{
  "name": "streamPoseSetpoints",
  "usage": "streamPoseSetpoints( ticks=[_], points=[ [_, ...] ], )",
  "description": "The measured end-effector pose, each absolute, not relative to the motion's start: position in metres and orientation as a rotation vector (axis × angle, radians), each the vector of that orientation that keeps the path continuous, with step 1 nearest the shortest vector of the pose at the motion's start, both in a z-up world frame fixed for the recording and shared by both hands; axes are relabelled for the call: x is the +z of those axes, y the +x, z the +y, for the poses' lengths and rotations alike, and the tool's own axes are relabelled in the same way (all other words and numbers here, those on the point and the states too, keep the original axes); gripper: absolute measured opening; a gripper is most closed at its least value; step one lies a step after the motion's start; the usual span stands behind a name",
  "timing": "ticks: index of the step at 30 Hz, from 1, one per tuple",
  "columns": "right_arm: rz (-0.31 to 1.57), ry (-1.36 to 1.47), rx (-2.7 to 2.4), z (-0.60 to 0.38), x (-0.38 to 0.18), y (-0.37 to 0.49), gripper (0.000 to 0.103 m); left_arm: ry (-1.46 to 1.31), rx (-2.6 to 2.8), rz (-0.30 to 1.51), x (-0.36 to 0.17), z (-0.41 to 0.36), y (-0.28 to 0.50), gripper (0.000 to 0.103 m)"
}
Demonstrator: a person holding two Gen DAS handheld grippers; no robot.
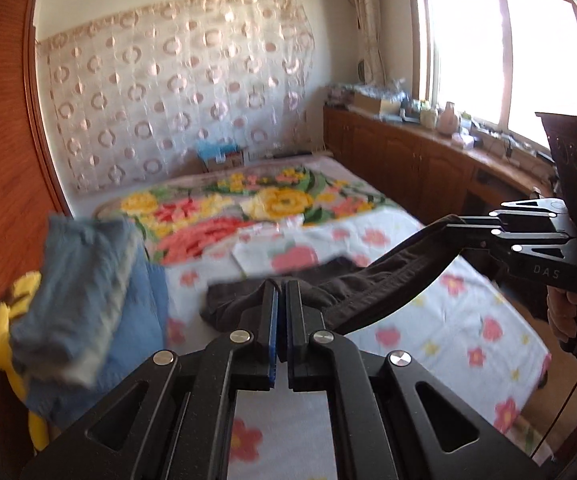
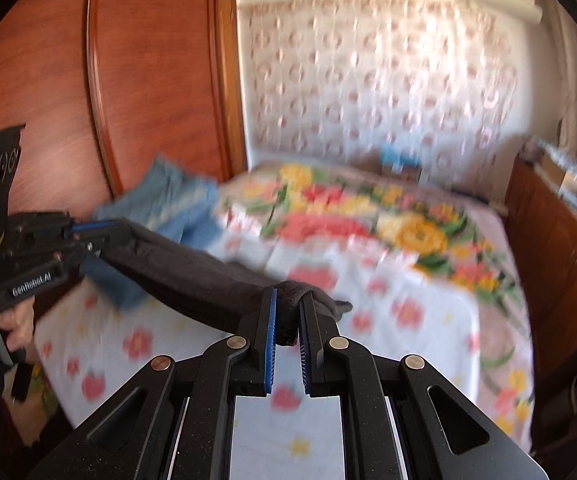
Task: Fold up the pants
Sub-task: 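Lift the hem with both grippers and fold it over toward the waistband, then lay the folded shorts flat and open both grippers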
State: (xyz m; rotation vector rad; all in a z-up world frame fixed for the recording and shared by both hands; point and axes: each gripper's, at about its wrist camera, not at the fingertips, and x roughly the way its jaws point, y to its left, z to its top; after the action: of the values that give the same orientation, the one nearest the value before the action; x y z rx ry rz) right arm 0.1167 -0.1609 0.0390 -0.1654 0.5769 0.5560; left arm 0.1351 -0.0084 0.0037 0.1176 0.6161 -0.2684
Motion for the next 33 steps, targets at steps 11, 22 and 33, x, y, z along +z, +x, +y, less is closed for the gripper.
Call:
streamPoseSetpoints(
  ticks=[11, 22, 33],
  points=[
    [0.721, -0.132, 0.588, -0.165, -0.016, 0.086, 0.01, 0.057, -0.318, 0.731, -0.047, -0.013, 0.083, 0.004],
    [0.765, -0.046, 0.572, -0.17, -0.041, 0.075, 0.01, 0.052, -0.308, 0.814, -0.081, -0.015, 0.055, 0.004],
    [0.767, -0.079, 0.545, -0.165, -0.054, 0.06, 0.01, 0.028, -0.294, 0.857, -0.098, -0.011, 0.05, 0.004]
  ],
)
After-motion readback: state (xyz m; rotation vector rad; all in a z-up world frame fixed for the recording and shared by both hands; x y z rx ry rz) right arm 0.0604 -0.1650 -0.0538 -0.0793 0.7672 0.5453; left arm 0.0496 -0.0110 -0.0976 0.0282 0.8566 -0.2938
